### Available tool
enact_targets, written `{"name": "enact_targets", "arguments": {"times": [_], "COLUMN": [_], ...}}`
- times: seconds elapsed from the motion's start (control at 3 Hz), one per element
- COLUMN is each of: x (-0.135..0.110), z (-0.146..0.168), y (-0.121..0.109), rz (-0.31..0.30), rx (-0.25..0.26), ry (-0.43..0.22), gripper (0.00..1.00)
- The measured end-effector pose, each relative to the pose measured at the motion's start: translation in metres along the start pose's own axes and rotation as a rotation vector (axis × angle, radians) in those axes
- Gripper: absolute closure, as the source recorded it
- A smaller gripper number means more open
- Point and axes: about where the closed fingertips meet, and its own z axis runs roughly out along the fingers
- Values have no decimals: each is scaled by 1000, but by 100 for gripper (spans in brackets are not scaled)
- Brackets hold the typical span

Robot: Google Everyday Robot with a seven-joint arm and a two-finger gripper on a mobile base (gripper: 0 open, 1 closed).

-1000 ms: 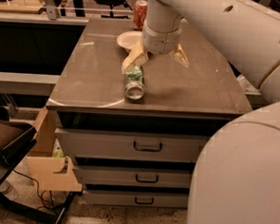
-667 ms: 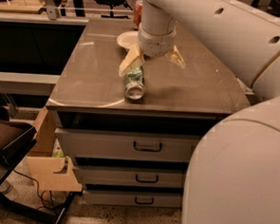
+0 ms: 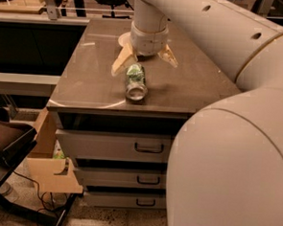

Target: Place green can upright

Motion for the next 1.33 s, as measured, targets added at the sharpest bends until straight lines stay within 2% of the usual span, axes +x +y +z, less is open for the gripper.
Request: {"name": "enact_targets", "arguments": {"times": [1.0, 1.33], "x": [-10, -10], "z": [23, 31], "y": [11, 12], "rz": [15, 27], "rx": [-44, -35], "ry": [61, 69], "gripper": [0, 24]}}
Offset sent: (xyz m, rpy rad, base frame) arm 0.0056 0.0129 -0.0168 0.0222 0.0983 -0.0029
